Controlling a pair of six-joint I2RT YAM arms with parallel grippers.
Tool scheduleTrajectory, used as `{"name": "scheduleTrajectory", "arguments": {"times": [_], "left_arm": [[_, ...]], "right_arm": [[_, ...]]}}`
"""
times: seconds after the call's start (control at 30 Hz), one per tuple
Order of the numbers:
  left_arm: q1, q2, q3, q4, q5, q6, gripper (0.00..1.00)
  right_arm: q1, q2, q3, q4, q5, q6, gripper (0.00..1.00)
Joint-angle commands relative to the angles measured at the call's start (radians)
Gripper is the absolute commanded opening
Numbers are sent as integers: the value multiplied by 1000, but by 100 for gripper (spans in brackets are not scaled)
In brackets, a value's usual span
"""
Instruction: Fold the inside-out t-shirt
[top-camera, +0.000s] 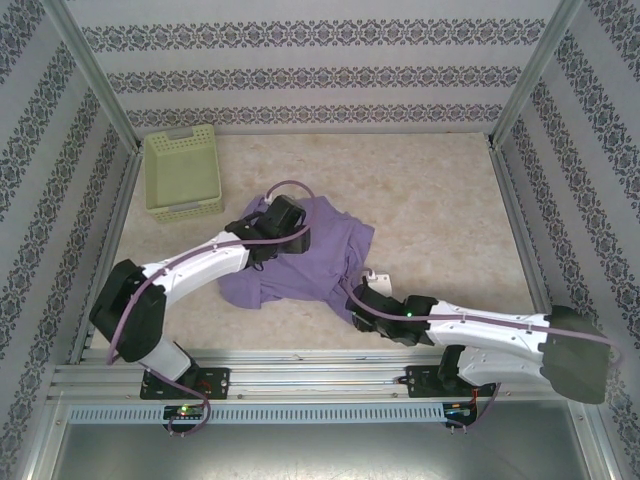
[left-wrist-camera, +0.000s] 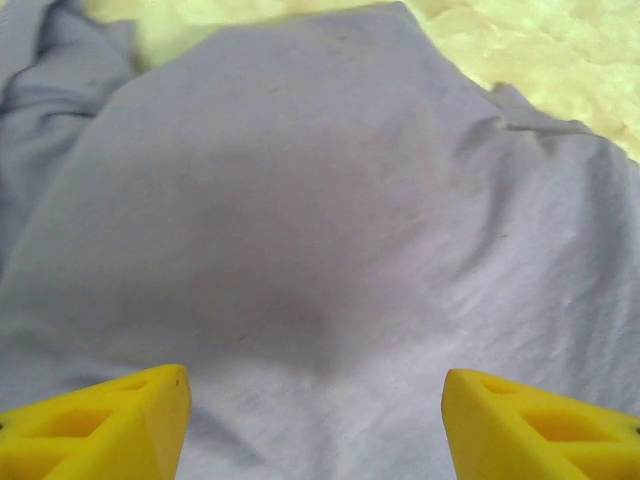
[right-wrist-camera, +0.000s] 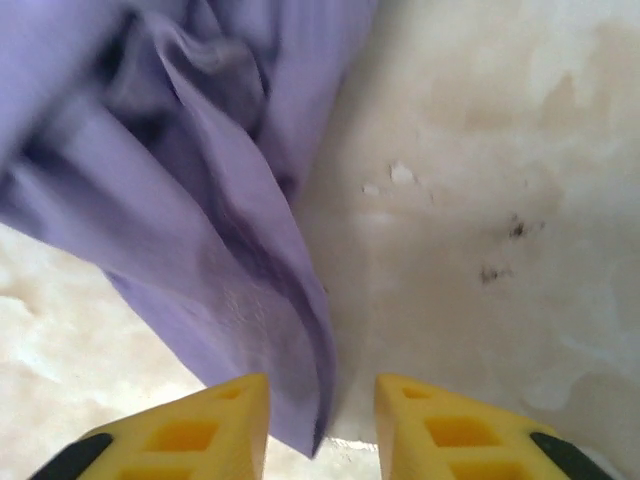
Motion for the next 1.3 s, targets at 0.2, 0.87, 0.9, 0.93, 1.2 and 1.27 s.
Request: {"name": "scheduleTrajectory", "arguments": {"times": [0.2, 0.87, 0.9, 0.93, 1.2, 1.27], "left_arm": [[-10, 235, 156, 6, 86, 69, 67], [31, 314, 161, -29, 13, -10, 67], [45, 314, 153, -33, 8, -25, 67], [60, 311, 139, -34, 3, -41, 67], [118, 268, 39, -9, -74, -107, 66], [126, 267, 25, -17, -96, -122, 66]], "right_arm": [[-167, 3, 35, 154, -76, -121, 42], [-224, 298, 188, 164, -72, -233, 0], [-220, 267, 181, 130, -46, -229, 0], [-212, 225, 169, 85, -10, -219, 0], [-201, -34, 50, -166, 22, -64, 0], [-189, -80, 34, -228, 42, -21, 0]]}}
